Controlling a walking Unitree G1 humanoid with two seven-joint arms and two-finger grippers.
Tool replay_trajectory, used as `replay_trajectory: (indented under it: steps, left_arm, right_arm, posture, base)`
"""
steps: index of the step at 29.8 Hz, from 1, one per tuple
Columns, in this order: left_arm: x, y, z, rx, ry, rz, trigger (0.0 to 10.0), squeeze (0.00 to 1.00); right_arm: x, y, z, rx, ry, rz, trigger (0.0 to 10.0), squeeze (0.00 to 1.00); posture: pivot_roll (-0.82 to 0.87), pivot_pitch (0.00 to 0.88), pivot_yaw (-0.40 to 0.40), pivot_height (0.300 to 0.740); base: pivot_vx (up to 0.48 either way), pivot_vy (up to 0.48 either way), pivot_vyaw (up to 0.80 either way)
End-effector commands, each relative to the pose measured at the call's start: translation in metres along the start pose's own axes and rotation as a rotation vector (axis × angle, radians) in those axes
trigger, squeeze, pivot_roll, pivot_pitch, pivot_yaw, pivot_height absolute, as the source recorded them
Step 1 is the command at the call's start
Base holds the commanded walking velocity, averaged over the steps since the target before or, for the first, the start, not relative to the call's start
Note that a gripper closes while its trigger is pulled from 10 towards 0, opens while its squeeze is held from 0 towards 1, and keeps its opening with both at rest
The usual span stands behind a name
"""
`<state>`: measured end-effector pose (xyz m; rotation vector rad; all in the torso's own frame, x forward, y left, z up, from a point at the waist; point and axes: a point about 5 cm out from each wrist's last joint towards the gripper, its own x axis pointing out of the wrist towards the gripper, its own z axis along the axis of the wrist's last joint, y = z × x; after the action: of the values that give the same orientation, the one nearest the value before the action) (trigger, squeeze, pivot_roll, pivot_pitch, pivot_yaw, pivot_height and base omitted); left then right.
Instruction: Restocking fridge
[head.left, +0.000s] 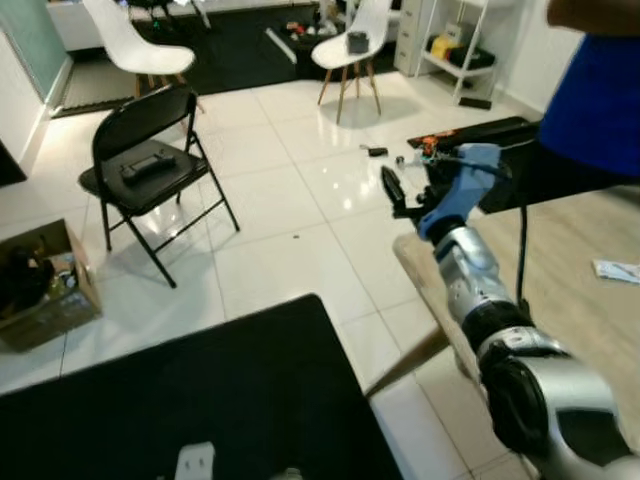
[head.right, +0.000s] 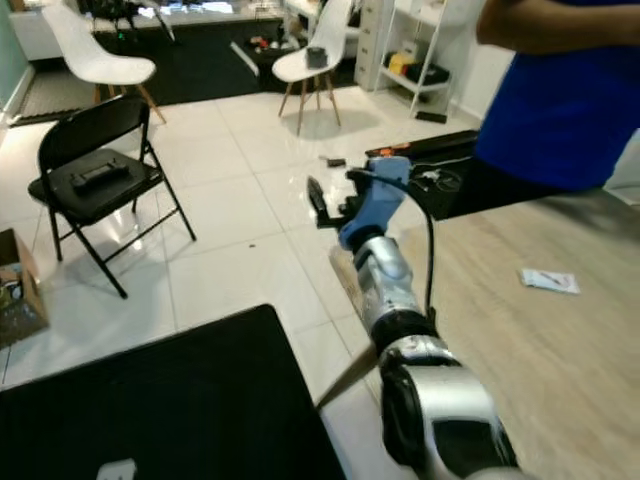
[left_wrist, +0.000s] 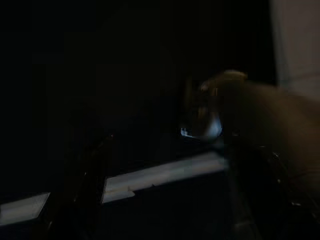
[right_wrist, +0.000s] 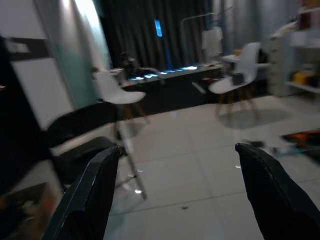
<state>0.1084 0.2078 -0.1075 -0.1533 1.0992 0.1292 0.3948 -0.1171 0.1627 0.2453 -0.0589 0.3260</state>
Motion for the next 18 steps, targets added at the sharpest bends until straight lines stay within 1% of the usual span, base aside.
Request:
replay_trajectory:
  steps: [1,9,10,11,12,15,16,17,18]
  left_arm:
    - [0.000,-0.006,-0.006,-0.005,0.023,-0.017,10.0,0.00]
    - [0.000,-0.008,-0.007,-0.013,0.021,-0.025,10.0,0.00]
    - [0.000,-0.008,-0.008,-0.013,0.021,-0.025,10.0,0.00]
    - [0.000,-0.008,-0.008,-0.014,0.020,-0.026,10.0,0.00]
    - [0.000,-0.008,-0.008,-0.014,0.020,-0.026,10.0,0.00]
    - [-0.001,-0.009,-0.011,-0.010,0.020,-0.032,10.0,0.00]
    - [-0.001,-0.009,-0.011,-0.010,0.020,-0.032,10.0,0.00]
    - [-0.002,-0.010,-0.014,-0.018,0.018,-0.041,10.0,0.00]
    - [-0.002,-0.011,-0.015,-0.023,0.017,-0.044,10.0,0.00]
  right_arm:
    - [0.001,0.002,0.001,-0.027,0.007,0.004,10.0,0.00]
    - [0.003,0.005,-0.001,-0.063,0.030,-0.009,10.0,0.00]
    - [0.003,0.005,-0.001,-0.078,0.041,-0.021,10.0,0.00]
    - [0.004,0.004,-0.002,-0.120,0.066,-0.043,10.0,0.00]
    - [0.004,0.004,-0.002,-0.120,0.066,-0.043,10.0,0.00]
    - [0.005,-0.007,-0.002,-0.259,0.163,-0.159,10.0,0.00]
    - [0.005,-0.007,-0.002,-0.259,0.163,-0.159,10.0,0.00]
    - [0.002,-0.022,-0.001,-0.325,0.225,-0.254,10.0,0.00]
    - [0.000,-0.029,0.000,-0.340,0.244,-0.291,10.0,0.00]
  posture:
    - [0.04,0.000,-0.032,0.740]
    - [0.05,0.000,-0.039,0.740]
    - [0.05,0.000,-0.039,0.740]
    - [0.04,0.000,-0.041,0.740]
    - [0.04,0.000,-0.041,0.740]
    - [0.04,0.027,-0.046,0.740]
    - [0.04,0.027,-0.046,0.740]
    - [0.04,0.051,-0.053,0.740]
    - [0.04,0.057,-0.055,0.740]
  base:
    - [0.000,0.000,0.00]
    - [0.000,0.000,0.00]
    - [0.000,0.000,0.00]
    - [0.000,0.000,0.00]
    - [0.000,0.000,0.00]
    - [0.000,0.000,0.00]
    - [0.000,0.000,0.00]
    - [0.000,0.000,0.00]
    - [0.000,0.000,0.00]
